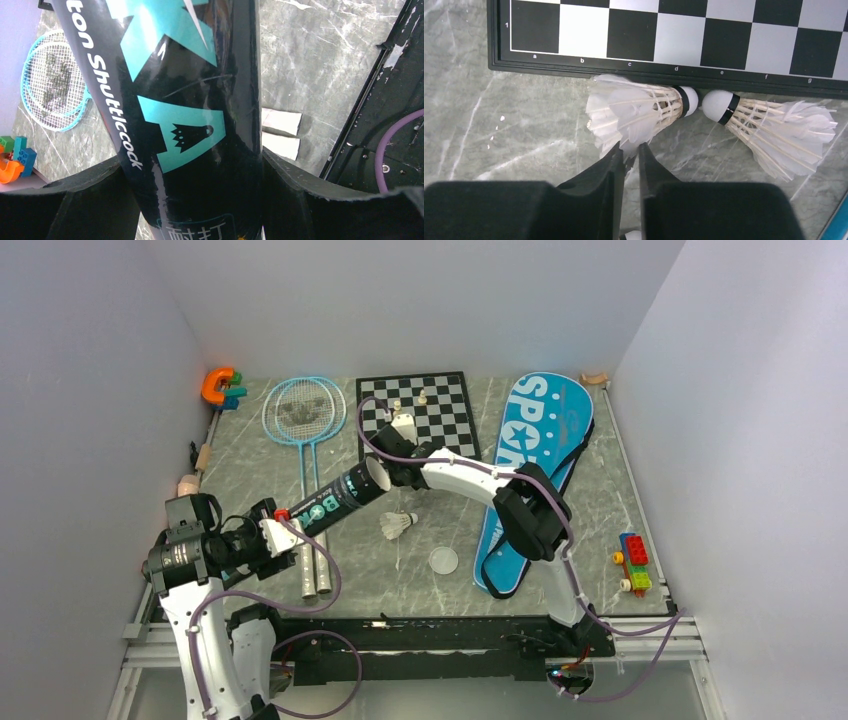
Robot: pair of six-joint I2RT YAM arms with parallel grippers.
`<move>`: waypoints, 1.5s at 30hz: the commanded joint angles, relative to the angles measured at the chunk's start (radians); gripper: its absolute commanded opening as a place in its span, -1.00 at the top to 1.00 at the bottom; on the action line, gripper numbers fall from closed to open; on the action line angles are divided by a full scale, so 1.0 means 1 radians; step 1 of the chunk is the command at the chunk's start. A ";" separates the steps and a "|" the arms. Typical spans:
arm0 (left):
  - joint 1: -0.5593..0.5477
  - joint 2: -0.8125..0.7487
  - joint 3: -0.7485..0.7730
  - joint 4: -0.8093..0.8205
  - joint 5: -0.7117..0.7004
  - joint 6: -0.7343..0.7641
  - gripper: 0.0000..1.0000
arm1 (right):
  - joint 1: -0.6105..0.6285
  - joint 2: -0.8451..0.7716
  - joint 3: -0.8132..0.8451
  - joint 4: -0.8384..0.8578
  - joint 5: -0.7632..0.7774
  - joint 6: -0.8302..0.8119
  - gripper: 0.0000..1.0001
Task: Pack up the badminton gear
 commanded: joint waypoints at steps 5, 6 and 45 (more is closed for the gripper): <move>0.005 -0.020 0.017 0.012 0.086 0.014 0.38 | -0.002 -0.150 -0.031 0.009 0.078 -0.012 1.00; 0.006 -0.024 0.011 0.018 0.088 0.013 0.37 | -0.002 -0.185 -0.040 -0.001 0.075 -0.011 1.00; 0.004 0.102 -0.020 -0.126 0.247 0.432 0.48 | -0.201 -1.072 -0.444 0.143 -1.352 0.200 1.00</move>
